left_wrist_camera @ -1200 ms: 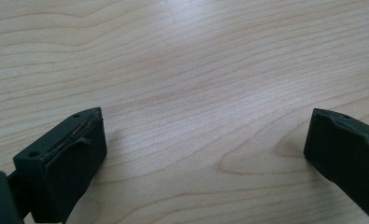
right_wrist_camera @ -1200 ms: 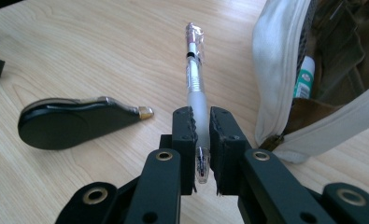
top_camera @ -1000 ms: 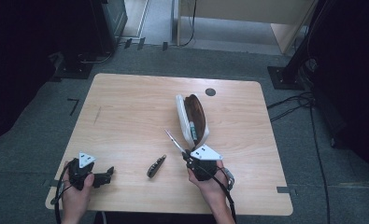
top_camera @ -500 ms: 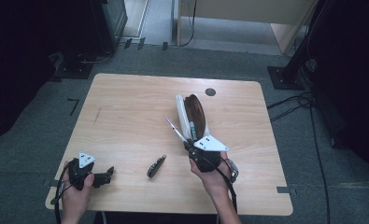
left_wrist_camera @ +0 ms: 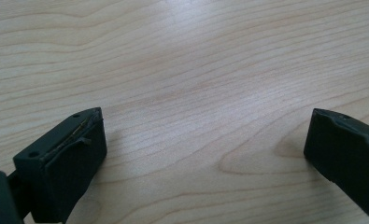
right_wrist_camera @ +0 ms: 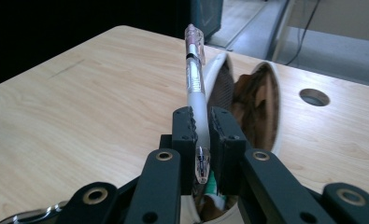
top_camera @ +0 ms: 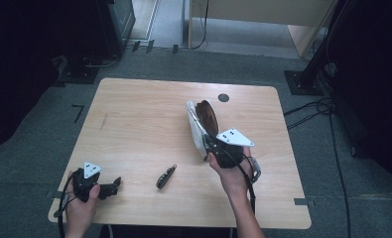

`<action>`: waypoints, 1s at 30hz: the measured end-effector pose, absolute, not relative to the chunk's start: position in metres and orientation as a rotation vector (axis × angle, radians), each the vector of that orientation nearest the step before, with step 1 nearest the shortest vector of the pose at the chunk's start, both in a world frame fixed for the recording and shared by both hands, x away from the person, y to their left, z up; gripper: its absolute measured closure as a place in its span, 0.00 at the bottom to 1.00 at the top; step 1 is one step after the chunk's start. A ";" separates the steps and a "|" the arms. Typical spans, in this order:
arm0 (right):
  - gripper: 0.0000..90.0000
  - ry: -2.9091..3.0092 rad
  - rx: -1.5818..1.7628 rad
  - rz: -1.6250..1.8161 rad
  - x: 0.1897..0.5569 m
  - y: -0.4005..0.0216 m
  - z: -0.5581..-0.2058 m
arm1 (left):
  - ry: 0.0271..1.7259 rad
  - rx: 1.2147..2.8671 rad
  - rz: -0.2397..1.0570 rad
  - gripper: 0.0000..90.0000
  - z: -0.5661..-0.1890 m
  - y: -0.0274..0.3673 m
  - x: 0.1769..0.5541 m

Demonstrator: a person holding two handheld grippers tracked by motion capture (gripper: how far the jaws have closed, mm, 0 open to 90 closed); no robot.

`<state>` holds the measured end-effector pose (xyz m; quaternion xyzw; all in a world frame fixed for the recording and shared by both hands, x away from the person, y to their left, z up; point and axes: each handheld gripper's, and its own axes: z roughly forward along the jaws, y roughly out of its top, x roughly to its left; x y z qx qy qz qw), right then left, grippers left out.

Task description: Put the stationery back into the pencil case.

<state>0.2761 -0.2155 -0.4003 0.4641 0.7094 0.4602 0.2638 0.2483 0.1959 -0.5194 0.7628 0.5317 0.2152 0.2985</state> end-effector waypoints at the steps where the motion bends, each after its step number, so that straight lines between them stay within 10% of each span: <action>1: 0.91 1.902 1.277 1.232 0.280 -0.218 -0.398 | 1.411 2.029 0.573 0.00 -0.519 0.196 0.248; 30: 0.90 1.942 1.445 0.911 0.331 -0.203 -0.404 | 1.412 2.027 0.573 0.00 -0.519 0.196 0.248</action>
